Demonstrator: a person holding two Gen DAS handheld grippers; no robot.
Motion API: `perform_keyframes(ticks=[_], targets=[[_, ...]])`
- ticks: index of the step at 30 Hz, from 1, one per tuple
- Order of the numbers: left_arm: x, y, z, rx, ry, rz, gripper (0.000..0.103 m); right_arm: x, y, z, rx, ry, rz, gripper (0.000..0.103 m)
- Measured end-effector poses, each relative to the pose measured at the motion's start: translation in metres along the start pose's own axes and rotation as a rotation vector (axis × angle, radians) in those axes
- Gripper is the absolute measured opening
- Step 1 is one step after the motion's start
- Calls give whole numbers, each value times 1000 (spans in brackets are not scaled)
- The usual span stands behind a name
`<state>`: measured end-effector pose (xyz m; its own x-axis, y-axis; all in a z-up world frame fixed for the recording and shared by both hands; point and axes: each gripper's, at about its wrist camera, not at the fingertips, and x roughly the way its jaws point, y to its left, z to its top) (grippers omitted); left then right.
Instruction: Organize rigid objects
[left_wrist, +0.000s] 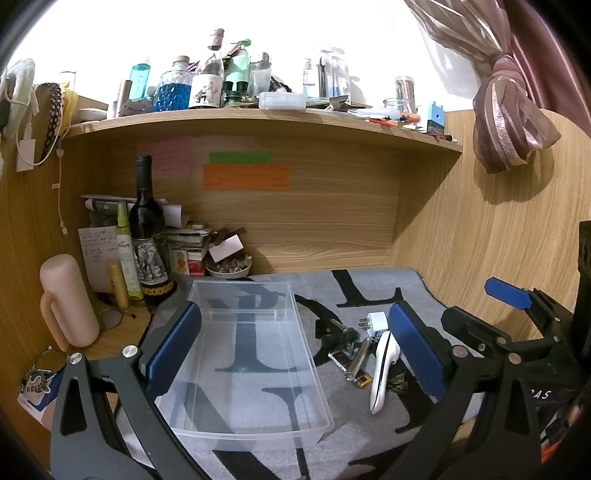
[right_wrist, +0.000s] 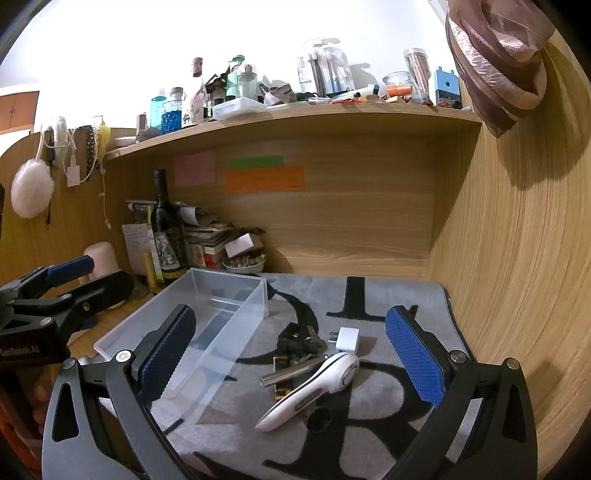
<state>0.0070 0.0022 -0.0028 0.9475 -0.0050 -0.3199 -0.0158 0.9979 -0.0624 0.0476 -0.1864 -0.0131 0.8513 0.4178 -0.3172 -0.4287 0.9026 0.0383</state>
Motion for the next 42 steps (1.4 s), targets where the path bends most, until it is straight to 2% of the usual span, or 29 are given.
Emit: perform_keyframes(ticks=[23, 34, 38, 42], targets=[[8, 1, -2, 4, 16, -19, 103, 1, 2, -4, -1, 0, -4, 103], [27, 6, 1, 14, 34, -39, 103, 20, -4, -4, 10, 40, -17, 103], [42, 17, 1, -4, 88, -58, 103, 31, -9, -2, 18, 60, -34, 103], [64, 38, 0, -61, 192, -89, 103, 47, -16, -4, 28, 93, -61, 103]])
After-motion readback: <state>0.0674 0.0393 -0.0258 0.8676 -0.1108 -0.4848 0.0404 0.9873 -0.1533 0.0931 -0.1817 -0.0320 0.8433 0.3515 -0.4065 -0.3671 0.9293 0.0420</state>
